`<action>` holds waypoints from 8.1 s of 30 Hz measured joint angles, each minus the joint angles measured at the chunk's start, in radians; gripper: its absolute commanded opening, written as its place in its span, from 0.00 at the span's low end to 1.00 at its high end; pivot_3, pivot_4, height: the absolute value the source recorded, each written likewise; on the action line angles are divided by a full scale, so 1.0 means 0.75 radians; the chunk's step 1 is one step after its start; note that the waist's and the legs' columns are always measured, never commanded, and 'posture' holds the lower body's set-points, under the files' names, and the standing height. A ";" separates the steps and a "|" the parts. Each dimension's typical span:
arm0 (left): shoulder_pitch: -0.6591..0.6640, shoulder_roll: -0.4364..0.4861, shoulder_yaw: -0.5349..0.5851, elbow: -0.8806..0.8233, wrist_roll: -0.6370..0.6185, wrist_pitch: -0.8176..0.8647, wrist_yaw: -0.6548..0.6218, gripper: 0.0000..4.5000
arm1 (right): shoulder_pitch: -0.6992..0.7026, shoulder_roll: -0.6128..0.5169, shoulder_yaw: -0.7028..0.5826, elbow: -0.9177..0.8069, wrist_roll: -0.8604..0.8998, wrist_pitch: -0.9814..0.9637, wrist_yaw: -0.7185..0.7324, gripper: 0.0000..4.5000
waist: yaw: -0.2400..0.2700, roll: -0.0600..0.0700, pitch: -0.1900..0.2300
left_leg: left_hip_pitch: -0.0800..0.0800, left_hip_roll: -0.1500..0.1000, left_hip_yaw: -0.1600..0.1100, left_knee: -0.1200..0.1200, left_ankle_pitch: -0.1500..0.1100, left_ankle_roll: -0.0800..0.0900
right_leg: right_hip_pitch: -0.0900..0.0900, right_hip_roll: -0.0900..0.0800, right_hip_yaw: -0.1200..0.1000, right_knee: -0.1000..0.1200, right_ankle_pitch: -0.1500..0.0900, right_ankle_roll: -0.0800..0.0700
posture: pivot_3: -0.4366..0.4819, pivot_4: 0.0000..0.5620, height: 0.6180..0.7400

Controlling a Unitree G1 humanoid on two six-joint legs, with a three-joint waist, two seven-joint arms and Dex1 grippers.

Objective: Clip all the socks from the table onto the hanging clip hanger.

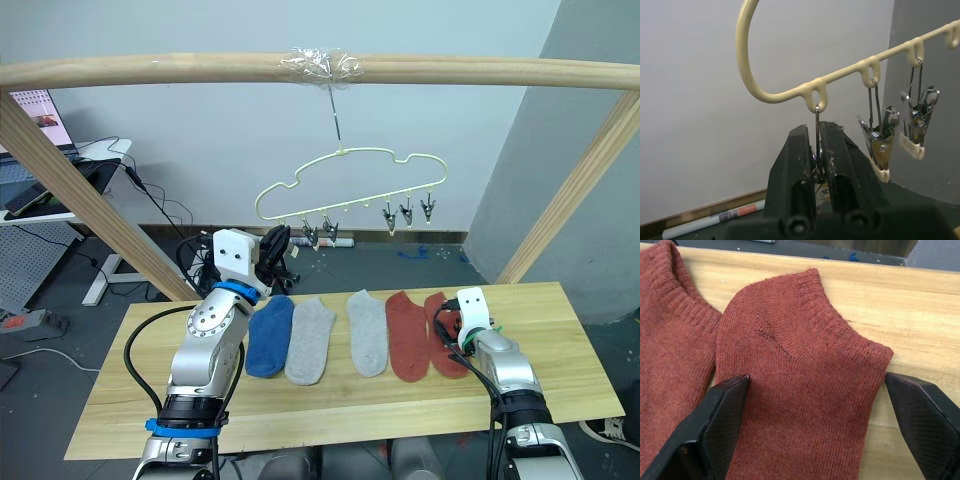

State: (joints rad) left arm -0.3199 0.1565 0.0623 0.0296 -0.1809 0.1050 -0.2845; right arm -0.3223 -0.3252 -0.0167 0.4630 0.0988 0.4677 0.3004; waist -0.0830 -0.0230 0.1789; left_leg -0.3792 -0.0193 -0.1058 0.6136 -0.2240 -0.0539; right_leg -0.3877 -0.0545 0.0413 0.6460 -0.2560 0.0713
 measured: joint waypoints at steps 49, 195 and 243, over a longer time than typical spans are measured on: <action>-0.073 0.046 0.353 -0.159 -1.131 1.078 -0.016 0.00 | -0.084 0.307 0.100 -1.010 0.595 0.945 0.179 0.00 | 0.003 -0.003 0.001 | -0.004 0.001 -0.003 0.000 0.000 -0.001 | -0.003 0.000 -0.003 -0.002 0.000 0.000 | 0.40 0.28 1.00; -0.239 -0.064 -0.114 0.449 0.068 -0.216 -0.076 0.66 | 0.051 0.066 -0.025 -1.228 0.631 0.516 0.033 1.00 | -0.009 -0.004 0.001 | -0.028 -0.001 -0.001 0.020 0.003 -0.001 | -0.022 0.001 0.001 0.005 0.015 -0.001 | 0.29 0.27 1.00; -0.335 -0.138 -0.098 0.547 0.133 -0.325 0.038 0.66 | 0.044 0.070 -0.010 -1.225 0.627 0.483 0.028 1.00 | -0.025 -0.004 0.000 | -0.028 -0.001 0.000 0.022 0.004 0.000 | -0.022 0.001 0.002 0.006 0.017 0.000 | 0.27 0.23 1.00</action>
State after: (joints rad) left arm -0.5708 0.0527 -0.0111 0.4397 -0.0811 -0.1388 -0.2561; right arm -0.2894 -0.2726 -0.0243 -0.4560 0.5693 0.8304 0.3216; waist -0.1021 -0.0257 0.1788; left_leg -0.4003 -0.0204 -0.1057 0.6298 -0.2214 -0.0540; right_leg -0.4039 -0.0540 0.0426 0.6507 -0.2433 0.0711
